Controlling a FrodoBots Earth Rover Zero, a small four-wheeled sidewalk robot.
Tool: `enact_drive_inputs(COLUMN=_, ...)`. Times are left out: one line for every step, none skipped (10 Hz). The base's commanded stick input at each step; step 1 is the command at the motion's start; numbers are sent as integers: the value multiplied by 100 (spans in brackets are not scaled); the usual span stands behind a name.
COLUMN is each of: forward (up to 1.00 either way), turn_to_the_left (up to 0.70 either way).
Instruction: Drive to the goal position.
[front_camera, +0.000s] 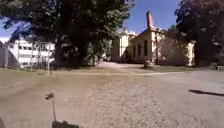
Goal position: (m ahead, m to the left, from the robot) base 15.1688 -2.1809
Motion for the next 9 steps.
enact_drive_inputs(forward=60, turn_to_the_left=0)
enact_drive_inputs(forward=60, turn_to_the_left=0)
enact_drive_inputs(forward=60, turn_to_the_left=0)
enact_drive_inputs(forward=60, turn_to_the_left=0)
enact_drive_inputs(forward=60, turn_to_the_left=0)
enact_drive_inputs(forward=60, turn_to_the_left=0)
enact_drive_inputs(forward=60, turn_to_the_left=0)
enact_drive_inputs(forward=60, turn_to_the_left=0)
enact_drive_inputs(forward=60, turn_to_the_left=0)
